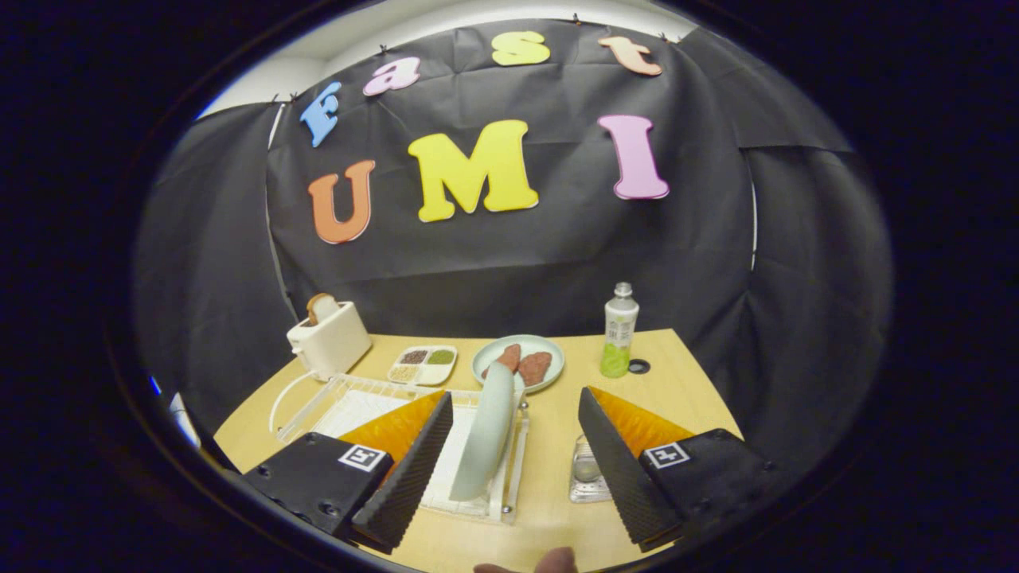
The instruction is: Take the plate from the dish rack, then take the spoon from the basket and place it into the plate.
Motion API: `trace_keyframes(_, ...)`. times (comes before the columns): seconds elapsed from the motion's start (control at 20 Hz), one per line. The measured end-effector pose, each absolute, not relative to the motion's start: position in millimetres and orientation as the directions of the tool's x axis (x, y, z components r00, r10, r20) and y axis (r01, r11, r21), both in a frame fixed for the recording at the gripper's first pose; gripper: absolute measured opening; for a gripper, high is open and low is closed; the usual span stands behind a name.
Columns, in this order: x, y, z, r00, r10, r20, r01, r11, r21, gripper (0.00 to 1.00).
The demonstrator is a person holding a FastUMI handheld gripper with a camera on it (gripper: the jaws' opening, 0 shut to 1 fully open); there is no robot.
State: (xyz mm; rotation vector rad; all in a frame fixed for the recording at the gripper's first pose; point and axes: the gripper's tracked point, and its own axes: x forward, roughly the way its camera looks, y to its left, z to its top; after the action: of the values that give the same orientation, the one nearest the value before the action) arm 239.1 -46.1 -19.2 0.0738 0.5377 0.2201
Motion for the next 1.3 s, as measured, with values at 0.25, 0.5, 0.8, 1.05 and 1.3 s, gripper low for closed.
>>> trace_keyframes(0.25,263,-19,-49,0.742,0.216,-0.635,-0.166,0.976,0.138,1.0)
trace_keyframes(0.5,277,-2,-79,0.655,0.228,-0.721,-0.105,0.972,0.213,0.95)
trace_keyframes(0.8,274,-1,-103,0.567,0.187,-0.802,-0.032,0.978,0.205,0.59)
trace_keyframes(1.05,272,-9,-95,0.584,0.1,-0.806,0.055,0.985,0.162,0.41)
trace_keyframes(1.3,276,-20,-82,0.579,0.03,-0.815,0.116,0.986,0.12,0.39)
